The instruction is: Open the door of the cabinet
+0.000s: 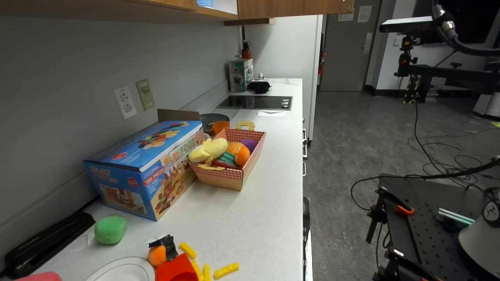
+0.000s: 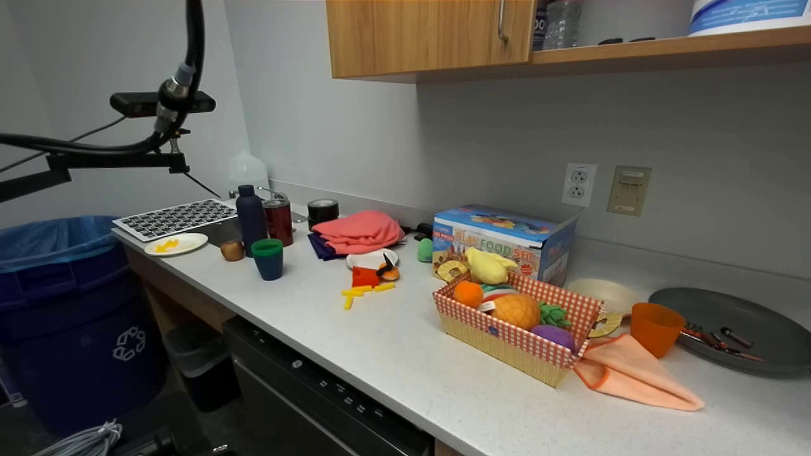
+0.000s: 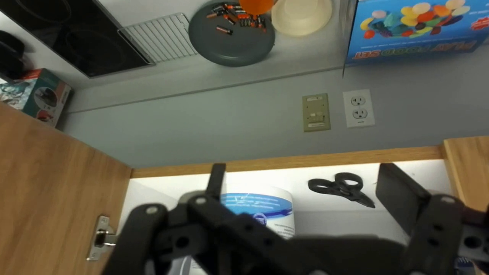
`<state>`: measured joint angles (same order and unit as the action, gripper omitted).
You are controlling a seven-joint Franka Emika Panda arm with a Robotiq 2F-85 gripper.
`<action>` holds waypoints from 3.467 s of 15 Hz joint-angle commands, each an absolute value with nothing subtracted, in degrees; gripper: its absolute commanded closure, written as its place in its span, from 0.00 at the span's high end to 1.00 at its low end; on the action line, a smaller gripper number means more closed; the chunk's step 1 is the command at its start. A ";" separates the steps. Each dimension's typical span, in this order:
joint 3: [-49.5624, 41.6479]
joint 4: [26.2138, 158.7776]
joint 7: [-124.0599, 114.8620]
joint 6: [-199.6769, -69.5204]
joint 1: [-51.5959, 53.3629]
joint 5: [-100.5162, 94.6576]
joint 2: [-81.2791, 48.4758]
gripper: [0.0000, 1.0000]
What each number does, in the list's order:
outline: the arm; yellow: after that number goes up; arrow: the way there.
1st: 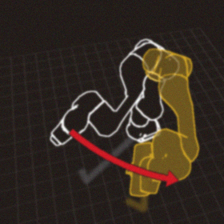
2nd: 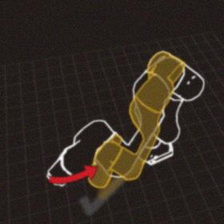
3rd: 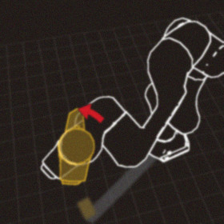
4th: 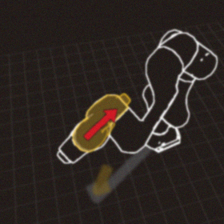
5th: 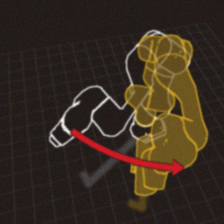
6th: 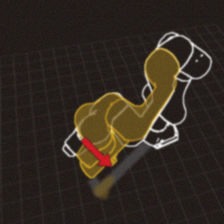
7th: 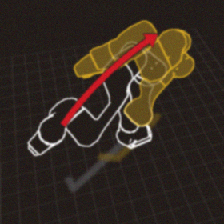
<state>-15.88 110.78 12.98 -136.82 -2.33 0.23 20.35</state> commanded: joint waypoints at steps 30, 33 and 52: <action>-5.83 80.27 22.24 -139.70 -5.70 21.73 -9.78 1.00; -4.03 77.70 25.58 -137.96 -7.81 26.81 -11.06 1.00; -4.54 70.57 36.89 -103.95 -13.92 47.10 -11.66 1.00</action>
